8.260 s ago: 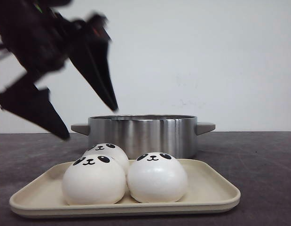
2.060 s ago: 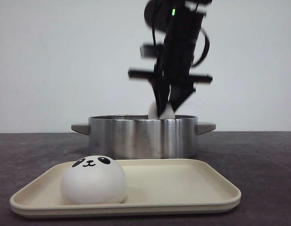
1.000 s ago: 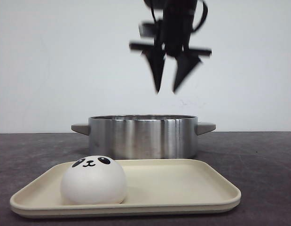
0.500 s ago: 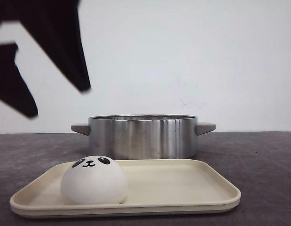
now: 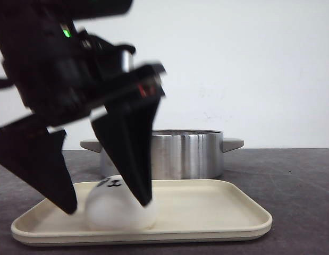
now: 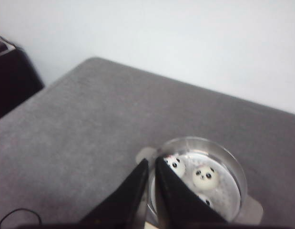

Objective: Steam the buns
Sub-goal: 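Close the left gripper on the last panda bun on the tray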

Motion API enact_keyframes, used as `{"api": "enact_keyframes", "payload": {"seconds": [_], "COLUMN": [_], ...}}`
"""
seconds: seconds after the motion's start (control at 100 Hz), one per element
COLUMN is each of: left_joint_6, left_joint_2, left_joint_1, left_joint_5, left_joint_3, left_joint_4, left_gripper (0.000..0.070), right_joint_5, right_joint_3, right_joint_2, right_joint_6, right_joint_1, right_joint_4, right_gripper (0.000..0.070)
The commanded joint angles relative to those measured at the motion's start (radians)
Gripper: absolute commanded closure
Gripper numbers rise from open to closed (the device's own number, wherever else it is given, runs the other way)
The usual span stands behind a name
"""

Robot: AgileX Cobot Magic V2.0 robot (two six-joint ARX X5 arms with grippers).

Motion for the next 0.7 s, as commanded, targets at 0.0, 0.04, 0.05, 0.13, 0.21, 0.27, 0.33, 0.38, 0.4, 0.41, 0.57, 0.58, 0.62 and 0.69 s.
{"api": "enact_keyframes", "payload": {"seconds": [0.0, 0.04, 0.05, 0.13, 0.21, 0.27, 0.33, 0.38, 0.4, 0.41, 0.57, 0.58, 0.62, 0.69], "left_joint_6": [-0.008, -0.008, -0.008, -0.008, -0.008, -0.008, -0.008, -0.006, 0.0, 0.004, 0.043, 0.046, 0.066, 0.089], "left_joint_2": [0.026, 0.032, 0.034, 0.04, 0.04, 0.04, 0.04, 0.04, 0.04, 0.04, 0.04, 0.04, 0.04, 0.039], "left_joint_1": [-0.011, -0.011, -0.011, -0.011, -0.011, -0.01, -0.009, -0.009, -0.009, -0.009, -0.01, -0.009, -0.008, -0.009], "left_joint_5": [-0.016, -0.029, -0.034, -0.055, -0.087, -0.092, -0.092, -0.092, -0.092, -0.092, -0.092, -0.092, -0.092, -0.091], "left_joint_3": [0.015, 0.015, 0.015, 0.015, 0.015, 0.015, 0.015, 0.015, 0.015, 0.015, 0.015, 0.015, 0.015, 0.016], "left_joint_4": [0.027, 0.037, 0.039, 0.056, 0.069, 0.077, 0.081, 0.08, 0.079, 0.077, 0.054, 0.053, 0.051, 0.051], "left_gripper": [0.0127, 0.0127, 0.0127, 0.0127, 0.0127, 0.0127, 0.0142, 0.0178, 0.0213, 0.0236, 0.0695, 0.0691, 0.0691, 0.0692], "right_joint_5": [0.005, 0.005, 0.005, 0.005, 0.005, 0.01, 0.023, 0.024, 0.023, 0.024, 0.024, 0.024, 0.024, 0.024], "right_joint_3": [0.019, 0.019, 0.019, 0.019, 0.019, 0.019, 0.019, 0.019, 0.019, 0.019, 0.019, 0.019, 0.019, 0.019], "right_joint_2": [0.015, 0.017, 0.017, 0.017, 0.017, 0.017, 0.017, 0.017, 0.017, 0.017, 0.017, 0.017, 0.017, 0.017], "right_joint_6": [0.028, 0.031, 0.031, 0.031, 0.031, 0.031, 0.031, 0.031, 0.031, 0.031, 0.031, 0.031, 0.031, 0.031], "right_joint_1": [0.018, 0.022, 0.023, 0.031, 0.04, 0.043, 0.044, 0.044, 0.044, 0.044, 0.044, 0.044, 0.044, 0.044], "right_joint_4": [-0.006, -0.013, -0.015, -0.019, -0.018, -0.018, -0.019, -0.019, -0.019, -0.019, -0.019, -0.019, -0.019, -0.019], "right_gripper": [0.0684, 0.0684, 0.0684, 0.0684, 0.0684, 0.0684, 0.0684, 0.0684, 0.0684, 0.0684, 0.0684, 0.0684, 0.0684, 0.0684]}}
